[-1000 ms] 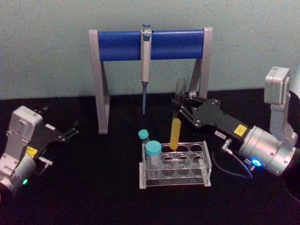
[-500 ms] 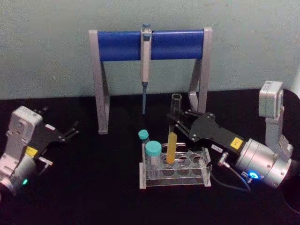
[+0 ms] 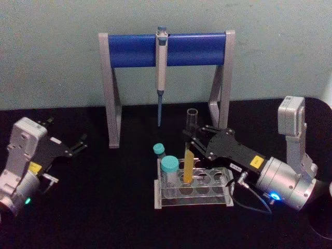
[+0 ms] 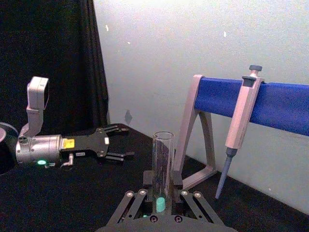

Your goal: Pick up the test tube from the test tube rack, shake it, then place it back into the test tube rack.

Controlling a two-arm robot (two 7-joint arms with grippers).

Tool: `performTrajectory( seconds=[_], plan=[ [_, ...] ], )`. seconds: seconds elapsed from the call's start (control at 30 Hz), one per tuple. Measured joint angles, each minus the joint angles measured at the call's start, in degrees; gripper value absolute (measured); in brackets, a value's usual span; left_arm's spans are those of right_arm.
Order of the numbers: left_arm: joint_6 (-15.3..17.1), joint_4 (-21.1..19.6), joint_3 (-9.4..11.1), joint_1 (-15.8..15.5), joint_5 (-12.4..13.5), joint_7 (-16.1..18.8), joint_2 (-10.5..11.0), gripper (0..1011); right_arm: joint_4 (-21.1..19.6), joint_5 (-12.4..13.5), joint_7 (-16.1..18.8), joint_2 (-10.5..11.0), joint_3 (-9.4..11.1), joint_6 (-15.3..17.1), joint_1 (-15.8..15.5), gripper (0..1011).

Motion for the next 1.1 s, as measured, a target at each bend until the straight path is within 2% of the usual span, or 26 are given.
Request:
performTrajectory(
  seconds=[0.17,1.1],
  plan=[
    [0.0,0.0,0.0,0.0,0.0,0.0,0.0,1001,0.7,-0.5,0.0,-0.5,0.0,-0.8,0.1,228],
    [0.0,0.0,0.0,0.0,0.0,0.0,0.0,1001,5.3,-2.3,-0.4,-2.7,-0.7,-0.7,-0.2,228]
  ],
)
